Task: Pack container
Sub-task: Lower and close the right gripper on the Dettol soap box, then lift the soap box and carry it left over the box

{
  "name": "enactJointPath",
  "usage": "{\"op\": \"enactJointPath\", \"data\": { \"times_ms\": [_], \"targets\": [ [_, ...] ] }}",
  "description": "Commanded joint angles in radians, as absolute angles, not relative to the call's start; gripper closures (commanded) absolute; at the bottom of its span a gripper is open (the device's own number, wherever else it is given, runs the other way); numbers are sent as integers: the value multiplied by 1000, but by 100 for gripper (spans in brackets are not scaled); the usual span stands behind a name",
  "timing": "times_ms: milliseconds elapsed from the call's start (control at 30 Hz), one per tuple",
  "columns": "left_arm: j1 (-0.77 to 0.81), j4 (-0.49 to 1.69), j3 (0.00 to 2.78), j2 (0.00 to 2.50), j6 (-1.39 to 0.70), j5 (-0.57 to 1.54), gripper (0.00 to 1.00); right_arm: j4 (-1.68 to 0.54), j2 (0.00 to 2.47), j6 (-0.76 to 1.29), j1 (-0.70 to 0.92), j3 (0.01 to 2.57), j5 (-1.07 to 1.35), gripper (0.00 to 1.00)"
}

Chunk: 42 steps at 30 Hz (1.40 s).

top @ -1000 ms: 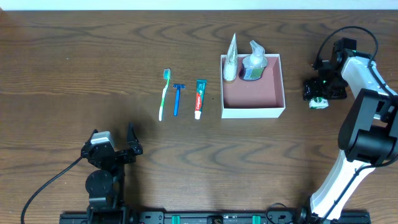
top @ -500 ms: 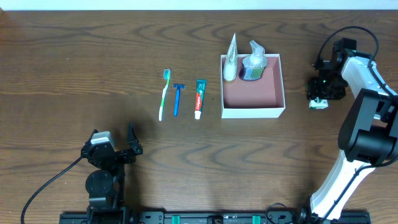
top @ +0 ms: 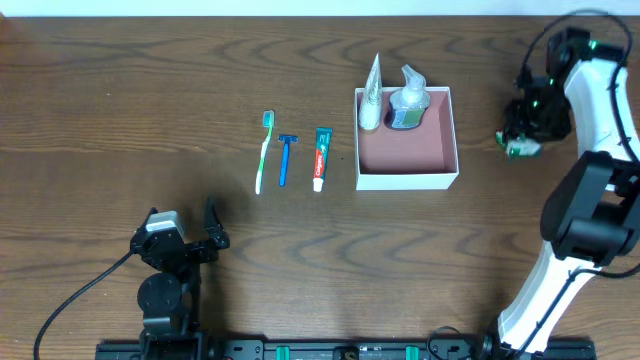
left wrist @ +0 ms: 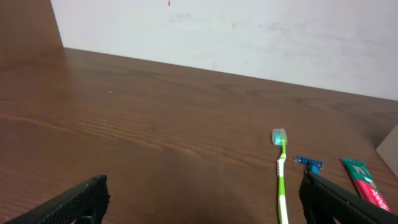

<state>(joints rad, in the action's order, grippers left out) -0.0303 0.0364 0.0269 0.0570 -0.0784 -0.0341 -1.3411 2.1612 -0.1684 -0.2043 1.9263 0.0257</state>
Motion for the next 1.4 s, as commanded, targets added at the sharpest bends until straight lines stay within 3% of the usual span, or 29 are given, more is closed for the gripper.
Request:
{"op": "enactJointPath", "data": {
  "times_ms": [0, 200, 400, 767, 900, 1000, 1067, 1133, 1267, 1367],
  "targets": [
    [-34, 70, 4, 57, -79, -60, 2, -1407, 2149, -150, -152, 2053, 67, 44],
    [-34, 70, 4, 57, -79, -60, 2, -1497, 2149, -150, -67, 2195, 68, 50],
    [-34, 70, 4, 57, -79, -60, 2, -1502, 2149, -114, -22, 2232, 20, 48],
    [-34, 70, 4, 57, -79, -60, 2, -1415, 2149, 64, -134, 2209, -51, 45],
    [-34, 70, 4, 57, -79, -60, 2, -1317, 2149, 134, -173, 2147, 107, 27],
    [-34, 70, 4, 57, -79, -60, 2, -1285, 2149, 134, -177, 2107, 256, 1],
    [-34, 70, 4, 57, -79, -60, 2, -1255, 2149, 136, -176, 2082, 312, 1],
    [-34, 70, 4, 57, -79, -60, 2, -1205, 2149, 238, -176, 2047, 319, 1],
    [-34, 70, 4, 57, -80, -60, 2, -1191, 2149, 773, -176, 1979, 231, 1],
    [-34, 70, 4, 57, -79, -60, 2, -1127, 2149, 976, -176, 1930, 237, 1]
  ]
}}
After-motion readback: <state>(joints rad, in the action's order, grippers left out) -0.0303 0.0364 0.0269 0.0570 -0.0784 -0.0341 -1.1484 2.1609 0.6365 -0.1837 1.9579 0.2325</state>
